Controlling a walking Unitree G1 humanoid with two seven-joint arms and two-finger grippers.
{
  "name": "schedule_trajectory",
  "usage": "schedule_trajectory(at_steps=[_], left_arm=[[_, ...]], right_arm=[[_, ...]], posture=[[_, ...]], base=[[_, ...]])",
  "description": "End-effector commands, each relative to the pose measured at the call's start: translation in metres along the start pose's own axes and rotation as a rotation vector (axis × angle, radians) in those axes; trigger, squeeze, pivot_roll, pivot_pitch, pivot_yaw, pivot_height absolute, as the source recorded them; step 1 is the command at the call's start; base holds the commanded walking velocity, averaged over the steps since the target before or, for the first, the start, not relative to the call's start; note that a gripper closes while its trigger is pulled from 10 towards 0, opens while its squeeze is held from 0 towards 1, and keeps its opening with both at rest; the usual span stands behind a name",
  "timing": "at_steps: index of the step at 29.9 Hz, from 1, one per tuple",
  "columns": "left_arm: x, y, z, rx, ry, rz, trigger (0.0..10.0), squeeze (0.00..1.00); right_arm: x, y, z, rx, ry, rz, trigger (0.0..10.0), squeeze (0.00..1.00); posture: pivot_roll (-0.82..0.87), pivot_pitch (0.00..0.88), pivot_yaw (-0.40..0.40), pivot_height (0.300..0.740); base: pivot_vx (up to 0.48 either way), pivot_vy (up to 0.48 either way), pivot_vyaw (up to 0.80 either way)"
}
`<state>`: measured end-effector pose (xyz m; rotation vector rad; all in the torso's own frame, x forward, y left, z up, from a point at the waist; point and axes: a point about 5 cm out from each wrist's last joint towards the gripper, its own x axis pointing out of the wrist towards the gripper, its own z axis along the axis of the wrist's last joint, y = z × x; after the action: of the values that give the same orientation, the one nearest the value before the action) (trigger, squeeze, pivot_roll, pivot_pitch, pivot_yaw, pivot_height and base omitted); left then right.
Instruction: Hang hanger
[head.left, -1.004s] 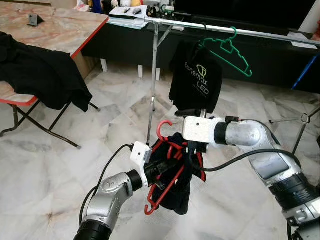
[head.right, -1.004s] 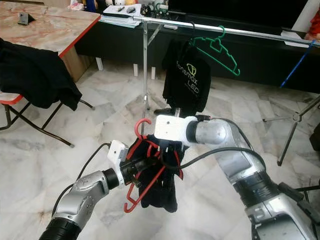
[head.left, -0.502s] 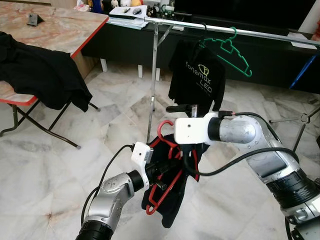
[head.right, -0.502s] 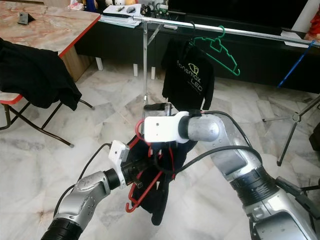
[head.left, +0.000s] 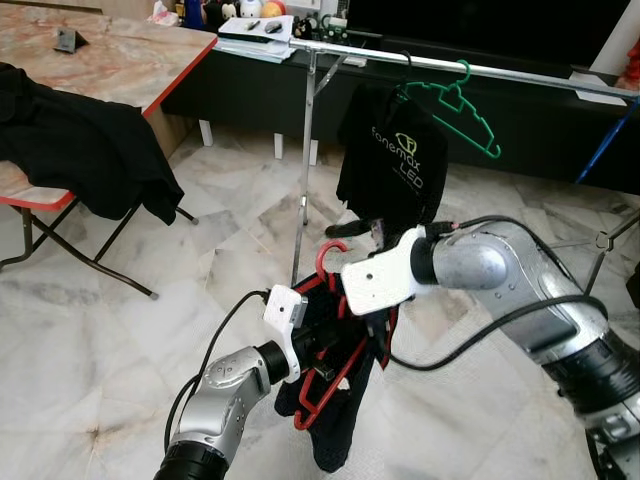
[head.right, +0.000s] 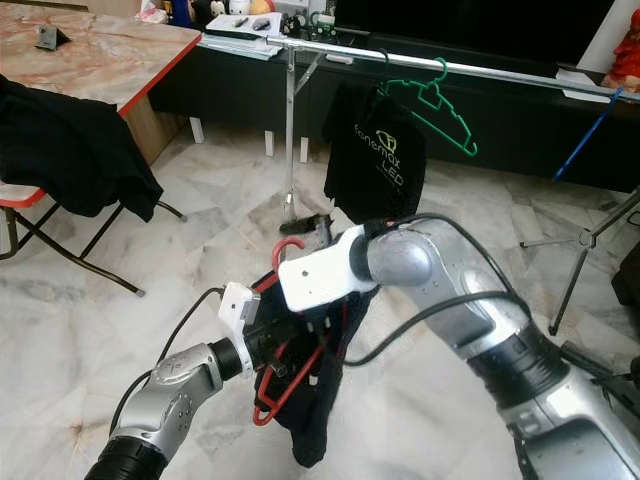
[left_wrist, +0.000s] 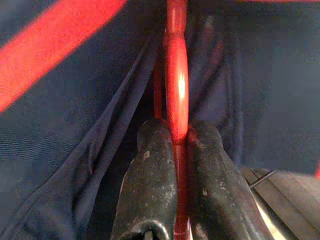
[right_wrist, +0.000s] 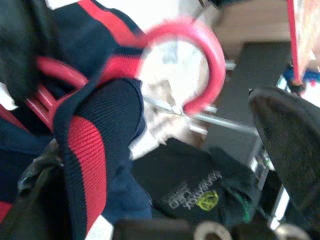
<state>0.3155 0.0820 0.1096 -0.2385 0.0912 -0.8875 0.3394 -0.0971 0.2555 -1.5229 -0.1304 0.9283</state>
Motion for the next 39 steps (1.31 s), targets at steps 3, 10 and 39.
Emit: schedule_trajectory(at_steps=[3,10,39], left_arm=[[0.005,-0.002,0.005,0.01,-0.034,-0.011,10.0,0.0],[0.005,-0.002,0.005,0.009,-0.033,-0.013,10.0,0.0],[0.007,-0.003,0.003,0.003,-0.033,-0.017,10.0,0.0]], right_arm=[[-0.003,-0.009,-0.005,-0.04,0.057,-0.043,10.0,0.0],[-0.008,-0.012,0.007,-0.003,-0.051,-0.007,10.0,0.0],[-0.026,-0.056,0.034,-0.378,-0.092,-0.149,10.0,0.0]], posture=[[-0.09,0.142,-0.117,0.74],[-0.09,0.141,-0.115,0.74],[-0.11,0.138,-0.113,0.74]], base=[[0.0,0.0,0.0],[0.0,0.0,0.0],[0.0,0.0,0.0]])
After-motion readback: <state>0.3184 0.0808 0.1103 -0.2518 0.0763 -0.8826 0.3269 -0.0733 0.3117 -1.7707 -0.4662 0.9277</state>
